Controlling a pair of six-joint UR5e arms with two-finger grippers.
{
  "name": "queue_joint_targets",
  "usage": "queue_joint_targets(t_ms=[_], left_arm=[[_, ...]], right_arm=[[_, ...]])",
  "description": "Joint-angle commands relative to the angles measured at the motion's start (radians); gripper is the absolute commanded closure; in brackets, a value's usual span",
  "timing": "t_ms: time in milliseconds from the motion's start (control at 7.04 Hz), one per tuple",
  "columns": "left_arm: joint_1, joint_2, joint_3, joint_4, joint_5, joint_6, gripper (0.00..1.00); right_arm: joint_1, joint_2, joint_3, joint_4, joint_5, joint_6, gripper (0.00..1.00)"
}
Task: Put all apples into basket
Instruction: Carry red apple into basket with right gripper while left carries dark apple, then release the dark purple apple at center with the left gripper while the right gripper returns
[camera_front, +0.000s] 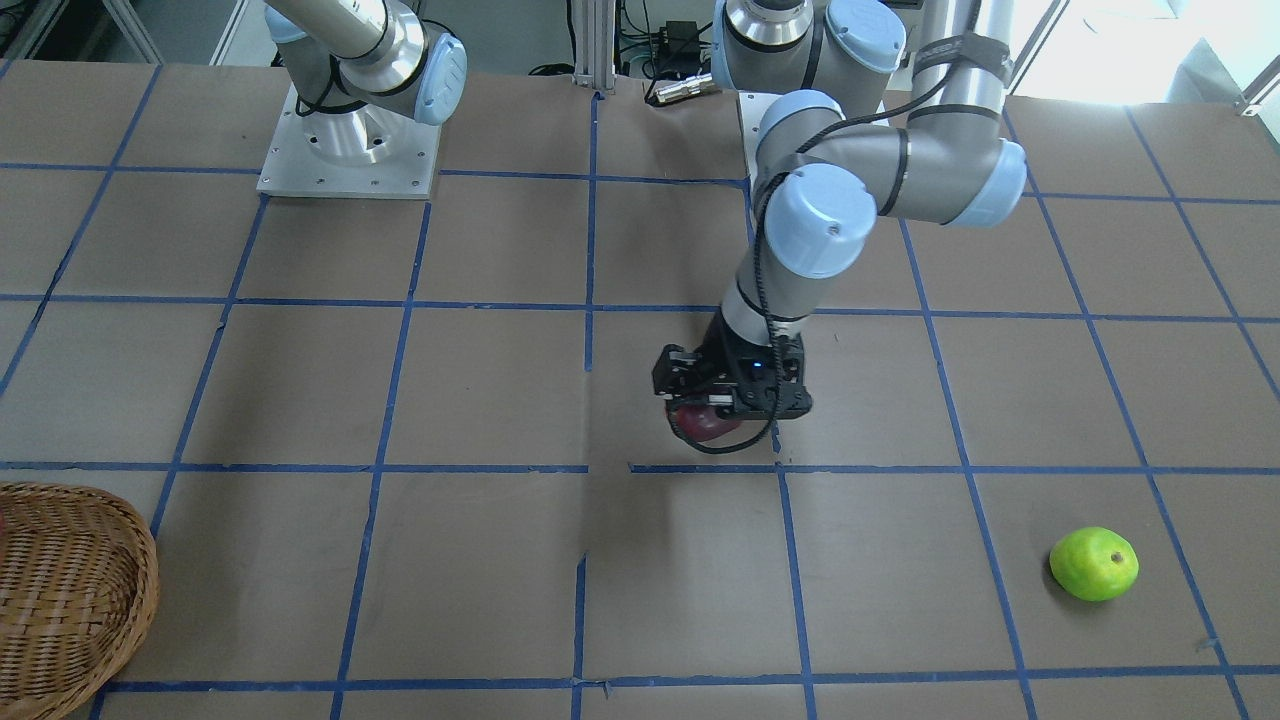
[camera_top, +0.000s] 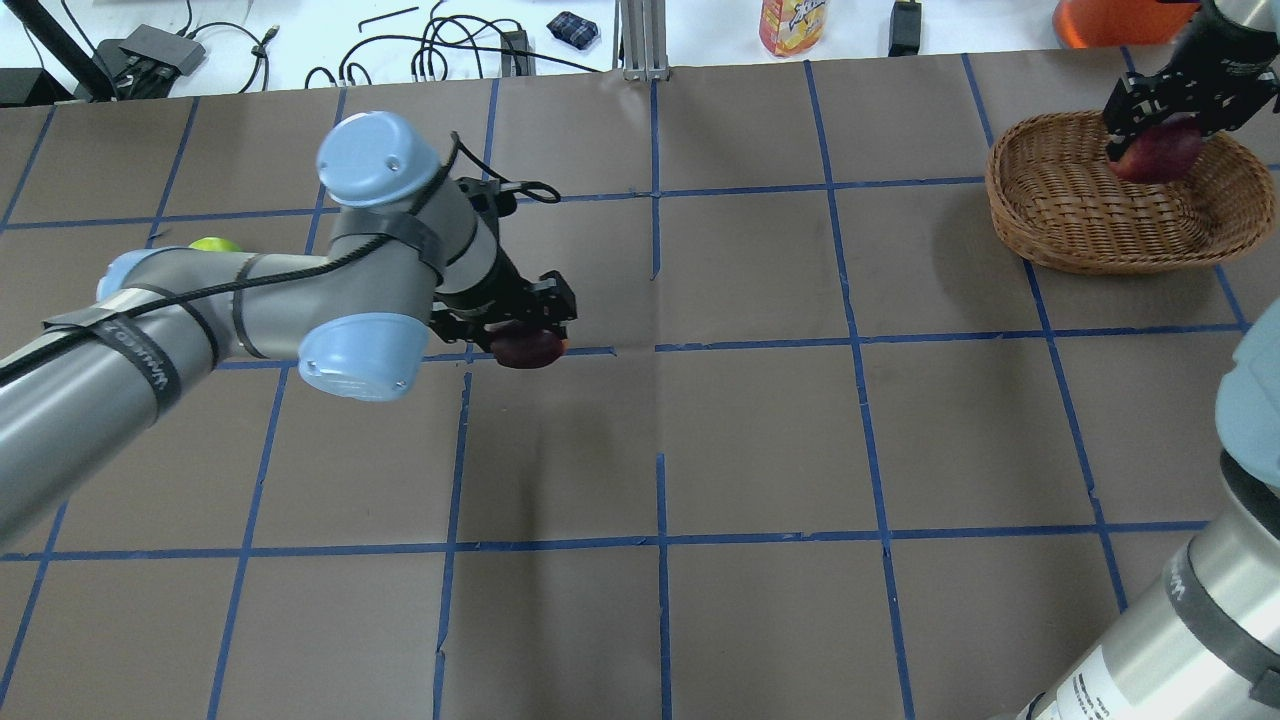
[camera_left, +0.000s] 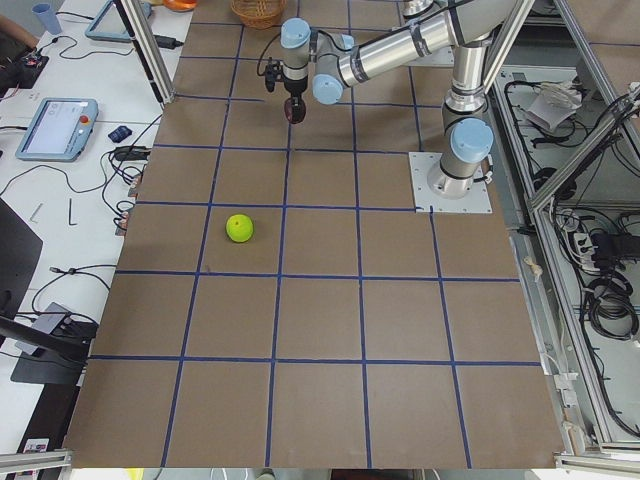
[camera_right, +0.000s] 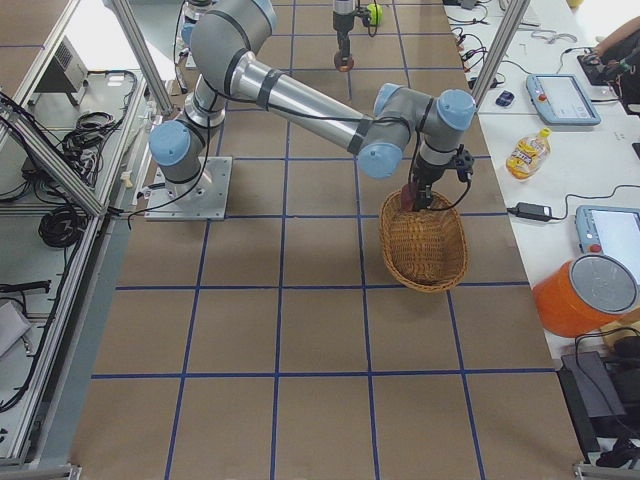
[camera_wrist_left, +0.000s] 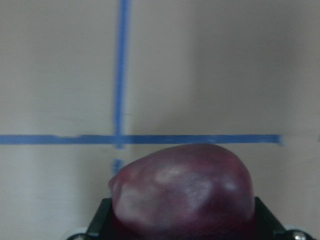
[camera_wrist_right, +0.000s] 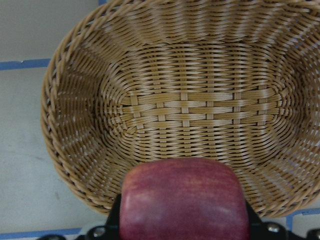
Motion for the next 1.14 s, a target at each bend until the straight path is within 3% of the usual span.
queue_joint_targets(t_ms=[0,142,284,426,568,710,852,994], left_arm=[[-0.198,-0.077,0.002,0.181,-0.093,-0.304,1.00],[-0.246,-0.121,-0.002,0.216,-0.094,-0.314,1.00],[-0.260,-0.164,-0.001,0.246,-0.091,-0.317,1.00],[-0.260,-0.177,-0.002,0.251,-0.078,-0.314,0.08],[-0.260,-0.174,-0.001,0.300,-0.080,-0.302,0.00],[-0.239,-0.148,0.005,0.331,-0.093,-0.283,0.00],[-0.182,-0.123,0.002,0.332,-0.116,-0.271,0.00],[-0.082,-0.084,0.004,0.320,-0.186,-0.131,0.00]], right_arm=[[-0.041,0.052,-0.056,-0.022,0.010,-0.037,0.11],[-0.041,0.076,-0.094,0.000,0.012,-0.042,0.00],[-0.041,0.075,-0.105,0.129,0.012,-0.041,0.00],[-0.033,0.069,-0.107,0.238,0.012,-0.036,0.00],[-0.004,0.044,-0.104,0.306,0.014,-0.031,0.00],[0.055,0.014,-0.105,0.311,0.048,-0.030,0.00],[0.126,-0.015,-0.099,0.298,0.059,-0.028,0.00],[0.217,-0.011,-0.084,0.300,0.123,-0.028,0.00]])
